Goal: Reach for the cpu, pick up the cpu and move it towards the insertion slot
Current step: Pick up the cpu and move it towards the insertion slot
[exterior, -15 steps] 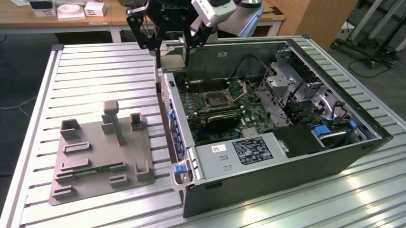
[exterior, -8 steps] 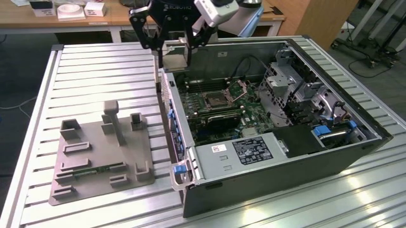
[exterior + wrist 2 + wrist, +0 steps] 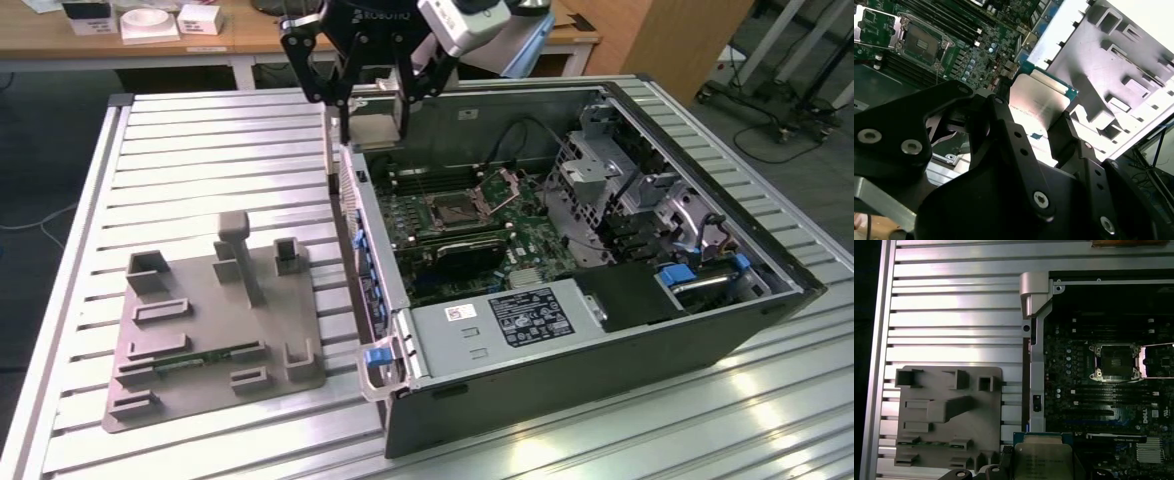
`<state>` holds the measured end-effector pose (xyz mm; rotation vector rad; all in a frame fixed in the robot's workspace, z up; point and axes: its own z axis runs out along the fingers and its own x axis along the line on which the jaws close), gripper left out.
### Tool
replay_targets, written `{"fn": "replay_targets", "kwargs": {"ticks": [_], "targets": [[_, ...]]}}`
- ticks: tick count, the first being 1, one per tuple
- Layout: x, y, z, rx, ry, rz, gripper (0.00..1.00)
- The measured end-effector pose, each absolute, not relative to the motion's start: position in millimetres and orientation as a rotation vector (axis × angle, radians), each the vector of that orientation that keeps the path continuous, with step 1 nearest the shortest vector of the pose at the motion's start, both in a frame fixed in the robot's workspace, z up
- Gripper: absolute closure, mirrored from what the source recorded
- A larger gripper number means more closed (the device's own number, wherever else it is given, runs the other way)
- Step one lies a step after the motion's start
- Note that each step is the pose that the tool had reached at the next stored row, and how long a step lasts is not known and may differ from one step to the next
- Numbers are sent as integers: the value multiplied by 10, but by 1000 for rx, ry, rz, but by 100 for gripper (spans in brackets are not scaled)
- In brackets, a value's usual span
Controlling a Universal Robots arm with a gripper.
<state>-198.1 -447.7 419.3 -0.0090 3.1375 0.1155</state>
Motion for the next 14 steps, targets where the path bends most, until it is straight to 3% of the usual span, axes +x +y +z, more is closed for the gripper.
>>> {"fn": "replay_targets", "kwargs": {"ticks": [14], "targets": [[-1885,-4475,4190,-9,3137,115,46]]}}
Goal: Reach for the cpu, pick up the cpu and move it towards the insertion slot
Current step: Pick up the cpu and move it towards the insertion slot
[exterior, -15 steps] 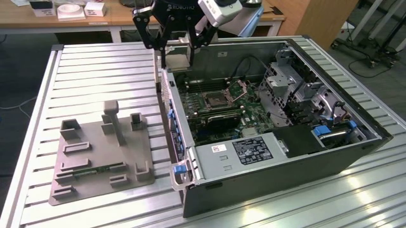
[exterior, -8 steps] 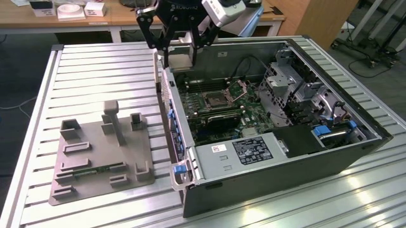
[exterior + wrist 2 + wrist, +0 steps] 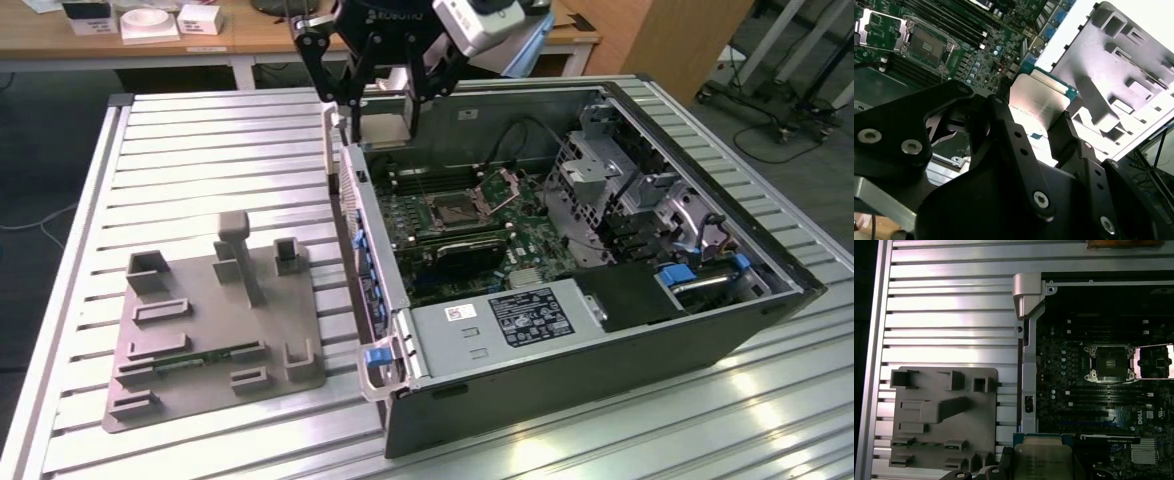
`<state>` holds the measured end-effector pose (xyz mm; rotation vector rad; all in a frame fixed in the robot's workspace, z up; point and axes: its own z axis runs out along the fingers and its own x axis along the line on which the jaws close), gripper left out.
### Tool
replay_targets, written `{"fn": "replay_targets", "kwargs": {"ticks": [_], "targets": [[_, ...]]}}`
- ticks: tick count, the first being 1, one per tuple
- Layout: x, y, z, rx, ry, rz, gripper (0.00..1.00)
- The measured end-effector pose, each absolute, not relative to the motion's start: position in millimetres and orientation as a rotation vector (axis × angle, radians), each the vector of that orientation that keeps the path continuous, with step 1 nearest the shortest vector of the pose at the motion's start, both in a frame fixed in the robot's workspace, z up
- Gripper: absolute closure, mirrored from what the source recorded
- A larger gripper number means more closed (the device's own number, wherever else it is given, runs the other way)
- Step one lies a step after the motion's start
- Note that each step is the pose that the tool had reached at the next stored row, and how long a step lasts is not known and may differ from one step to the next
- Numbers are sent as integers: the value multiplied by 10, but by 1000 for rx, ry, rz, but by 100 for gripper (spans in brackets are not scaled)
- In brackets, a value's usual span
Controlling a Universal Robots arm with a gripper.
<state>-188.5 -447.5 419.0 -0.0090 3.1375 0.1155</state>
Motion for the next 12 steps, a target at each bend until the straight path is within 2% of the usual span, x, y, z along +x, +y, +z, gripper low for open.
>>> {"fn": "replay_targets", "kwargs": {"ticks": [12], "targets": [[-1814,-4473,4187,-9,3137,116,46]]}}
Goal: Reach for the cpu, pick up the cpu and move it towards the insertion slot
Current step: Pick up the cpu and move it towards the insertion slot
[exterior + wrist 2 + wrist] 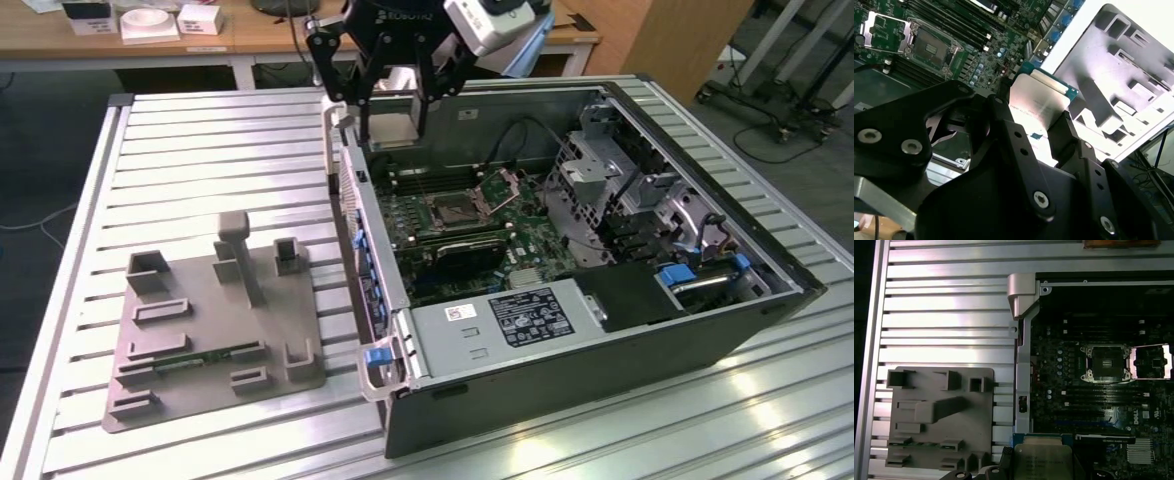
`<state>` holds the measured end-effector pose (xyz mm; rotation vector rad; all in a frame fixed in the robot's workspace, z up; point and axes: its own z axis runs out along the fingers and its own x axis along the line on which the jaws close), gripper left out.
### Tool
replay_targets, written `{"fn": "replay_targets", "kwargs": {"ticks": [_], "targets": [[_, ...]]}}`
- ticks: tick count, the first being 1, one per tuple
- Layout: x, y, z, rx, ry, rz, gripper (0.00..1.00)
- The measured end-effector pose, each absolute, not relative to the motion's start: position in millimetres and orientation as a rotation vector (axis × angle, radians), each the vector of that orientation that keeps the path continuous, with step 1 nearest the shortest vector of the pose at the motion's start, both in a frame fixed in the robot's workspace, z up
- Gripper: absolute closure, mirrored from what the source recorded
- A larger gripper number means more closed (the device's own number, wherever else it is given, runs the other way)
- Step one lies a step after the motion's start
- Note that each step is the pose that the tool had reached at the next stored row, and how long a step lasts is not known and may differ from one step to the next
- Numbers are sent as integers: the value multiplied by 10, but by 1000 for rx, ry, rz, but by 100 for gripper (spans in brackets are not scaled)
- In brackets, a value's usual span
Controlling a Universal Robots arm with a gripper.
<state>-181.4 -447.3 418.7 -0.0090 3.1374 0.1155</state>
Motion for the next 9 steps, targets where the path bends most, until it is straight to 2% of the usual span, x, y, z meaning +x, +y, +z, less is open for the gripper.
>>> {"fn": "replay_targets", "kwargs": {"ticks": [9], "targets": [[-1766,-4472,4186,-9,3137,116,46]]}}
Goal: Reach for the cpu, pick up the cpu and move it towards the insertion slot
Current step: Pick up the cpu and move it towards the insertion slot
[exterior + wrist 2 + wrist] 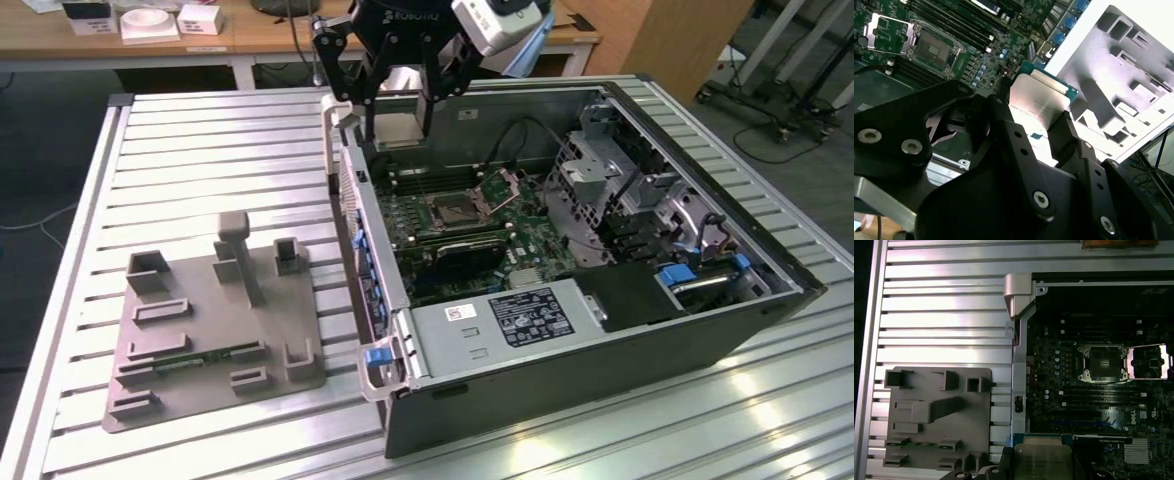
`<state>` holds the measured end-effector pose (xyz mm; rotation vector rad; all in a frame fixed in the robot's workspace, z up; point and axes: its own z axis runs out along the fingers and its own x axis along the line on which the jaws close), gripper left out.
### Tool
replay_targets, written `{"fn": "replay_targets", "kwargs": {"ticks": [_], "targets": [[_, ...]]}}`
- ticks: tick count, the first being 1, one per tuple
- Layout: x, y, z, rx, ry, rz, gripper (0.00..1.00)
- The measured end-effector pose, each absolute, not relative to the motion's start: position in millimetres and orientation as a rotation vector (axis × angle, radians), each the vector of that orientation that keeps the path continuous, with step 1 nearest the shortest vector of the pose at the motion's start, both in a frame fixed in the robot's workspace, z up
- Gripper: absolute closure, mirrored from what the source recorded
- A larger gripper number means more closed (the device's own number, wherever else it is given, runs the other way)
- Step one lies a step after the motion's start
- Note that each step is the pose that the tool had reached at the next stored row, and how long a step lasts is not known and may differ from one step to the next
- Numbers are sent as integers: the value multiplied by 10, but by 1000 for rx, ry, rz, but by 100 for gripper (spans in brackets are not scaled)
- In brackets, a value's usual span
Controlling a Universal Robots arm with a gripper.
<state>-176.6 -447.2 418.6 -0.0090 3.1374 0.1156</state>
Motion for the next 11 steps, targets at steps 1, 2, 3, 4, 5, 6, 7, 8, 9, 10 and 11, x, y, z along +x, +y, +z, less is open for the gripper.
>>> {"fn": "replay_targets", "kwargs": {"ticks": [1,2,3,4,5,6,7,8,9,10,11], "targets": [[-1761,-4472,4186,-9,3137,115,46],[-1756,-4471,4186,-9,3137,115,46],[-1751,-4471,4185,-9,3137,116,46],[-1746,-4471,4185,-9,3137,115,46],[-1741,-4471,4185,-9,3137,115,46],[-1735,-4471,4185,-9,3137,116,46],[-1730,-4471,4185,-9,3137,116,46],[-1724,-4470,4185,-9,3137,116,46],[-1718,-4470,4184,-9,3137,116,46],[-1713,-4470,4185,-9,3137,115,46],[-1706,-4470,4184,-9,3137,116,46]]}}
